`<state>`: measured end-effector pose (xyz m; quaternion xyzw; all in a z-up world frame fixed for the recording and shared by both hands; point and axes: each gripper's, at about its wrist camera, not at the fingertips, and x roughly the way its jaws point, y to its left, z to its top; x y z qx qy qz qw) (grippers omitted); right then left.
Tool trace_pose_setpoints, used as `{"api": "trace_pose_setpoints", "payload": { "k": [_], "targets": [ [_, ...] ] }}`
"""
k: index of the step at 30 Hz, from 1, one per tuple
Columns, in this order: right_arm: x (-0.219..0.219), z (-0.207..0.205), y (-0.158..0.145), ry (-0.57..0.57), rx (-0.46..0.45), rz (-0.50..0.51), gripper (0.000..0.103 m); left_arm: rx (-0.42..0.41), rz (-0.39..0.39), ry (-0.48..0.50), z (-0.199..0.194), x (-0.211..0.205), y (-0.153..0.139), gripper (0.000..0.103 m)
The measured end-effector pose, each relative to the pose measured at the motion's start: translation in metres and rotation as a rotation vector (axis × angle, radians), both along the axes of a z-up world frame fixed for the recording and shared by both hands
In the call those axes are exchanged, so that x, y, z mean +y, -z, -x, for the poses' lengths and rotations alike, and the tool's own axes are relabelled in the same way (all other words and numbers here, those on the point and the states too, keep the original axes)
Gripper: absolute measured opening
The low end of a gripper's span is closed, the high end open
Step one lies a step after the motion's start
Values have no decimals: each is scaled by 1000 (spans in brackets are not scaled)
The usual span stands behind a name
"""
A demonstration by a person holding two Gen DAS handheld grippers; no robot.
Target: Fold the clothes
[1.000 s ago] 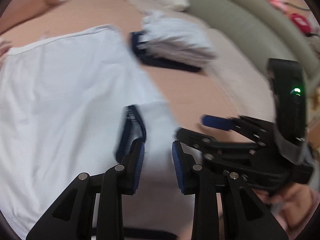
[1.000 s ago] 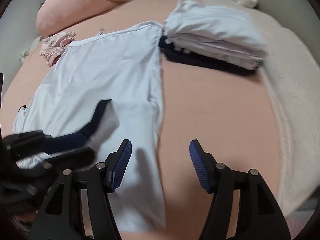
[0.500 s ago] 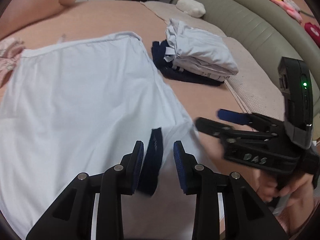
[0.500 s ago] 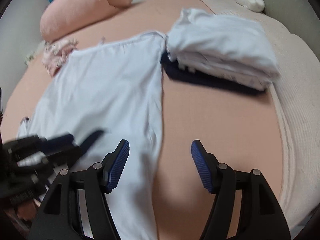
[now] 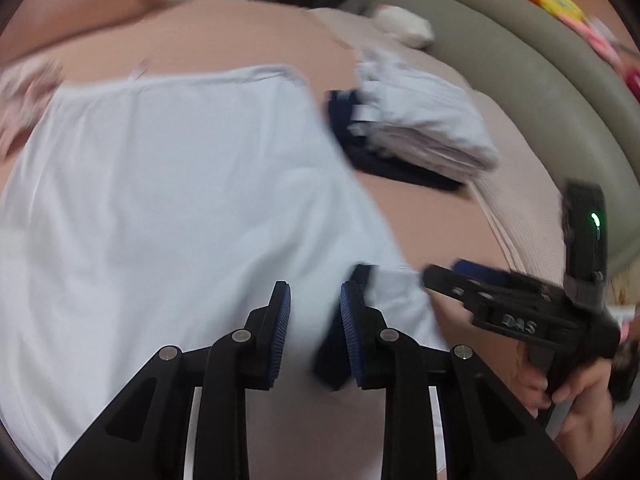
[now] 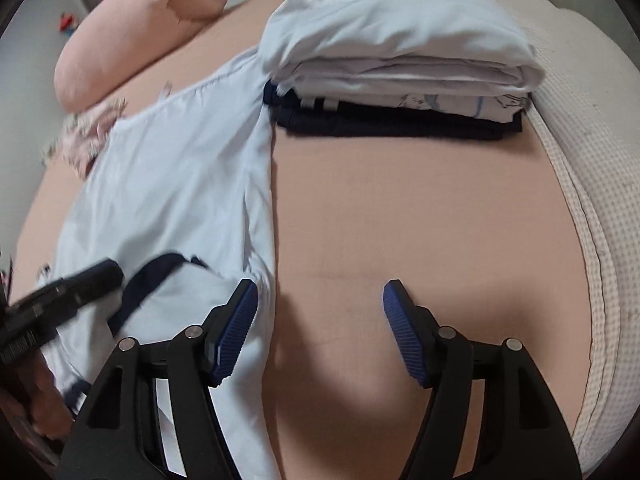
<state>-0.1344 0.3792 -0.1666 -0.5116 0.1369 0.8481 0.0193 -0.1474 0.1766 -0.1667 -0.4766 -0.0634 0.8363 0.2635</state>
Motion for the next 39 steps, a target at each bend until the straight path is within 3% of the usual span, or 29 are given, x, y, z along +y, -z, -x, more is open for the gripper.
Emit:
{"api": "trace_pose_setpoints", "payload": {
  "k": [3,8,12,16,20,27,33,39],
  "targets": [
    [-2,2,2,-13,0,-10,67,3,-3,44,-5,18,-1,27],
    [-13,14,13,-58,10,-51,67,-75,159,42,1,36,34,28],
    [-26,21,19,-94,-22,-179,68,-88,151,27,0,33,34,28],
    [-18,17,17,-84,-66,-222,70,-91,153,29,2,36,34,28],
    [-15,15,15,-76,-68,-224,70,-91,140,17,0,32,35,30],
    [-9,27,0,-82,47,-93,69,-92,121,22,0,28,35,30],
    [-31,36,13,-165,-37,-245,66,-99,140,23,2,31,35,30],
    [-27,30,12,-115,-47,-272,68,-97,154,19,3,33,34,30]
  ]
}}
